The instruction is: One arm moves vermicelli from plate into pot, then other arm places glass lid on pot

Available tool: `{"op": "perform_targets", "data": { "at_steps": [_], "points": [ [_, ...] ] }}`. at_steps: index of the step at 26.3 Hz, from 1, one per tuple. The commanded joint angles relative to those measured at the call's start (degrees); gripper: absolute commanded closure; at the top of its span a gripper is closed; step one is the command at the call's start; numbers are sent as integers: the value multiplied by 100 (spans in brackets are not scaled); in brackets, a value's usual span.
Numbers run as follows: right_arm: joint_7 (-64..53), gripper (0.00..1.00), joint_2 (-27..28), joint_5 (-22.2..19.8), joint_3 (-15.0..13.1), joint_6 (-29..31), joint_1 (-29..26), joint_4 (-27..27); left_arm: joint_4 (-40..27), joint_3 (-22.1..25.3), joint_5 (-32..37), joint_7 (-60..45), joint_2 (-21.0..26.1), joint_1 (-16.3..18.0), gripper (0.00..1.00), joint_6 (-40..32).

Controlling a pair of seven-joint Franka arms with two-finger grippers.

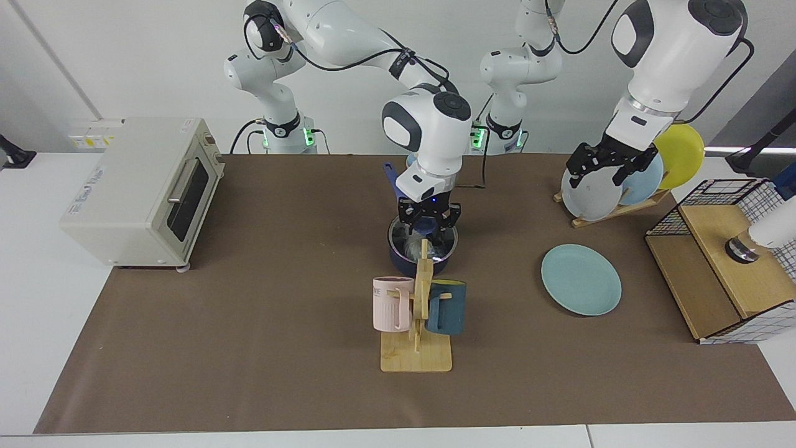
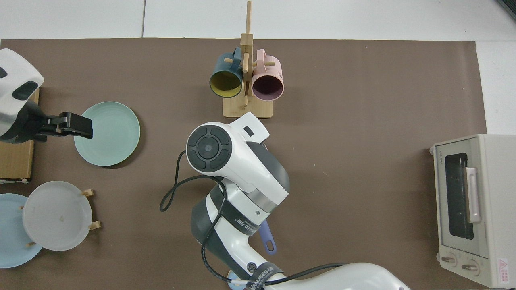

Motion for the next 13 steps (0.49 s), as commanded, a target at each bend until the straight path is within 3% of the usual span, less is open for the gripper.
{"op": "perform_targets", "data": {
  "at_steps": [1,2,5,6,13],
  "points": [
    [-47,100,48,-42,76,58,-100,68,-135,-21,-24,-49,-125,26,0,44],
    [-47,86,48,-25,76,50,-100,68,-127,-21,-24,-49,-125,35,0,44],
    [-47,12,48,-15,76,50,-100,68,-127,-21,-24,-49,-125,35,0,35],
    [-47,1,48,-16,76,50,-100,68,-135,-21,-24,-49,-125,26,0,35],
    [15,1,48,160,67,-3,-83,77,-127,-21,-24,-58,-125,26,0,44]
  ]
}}
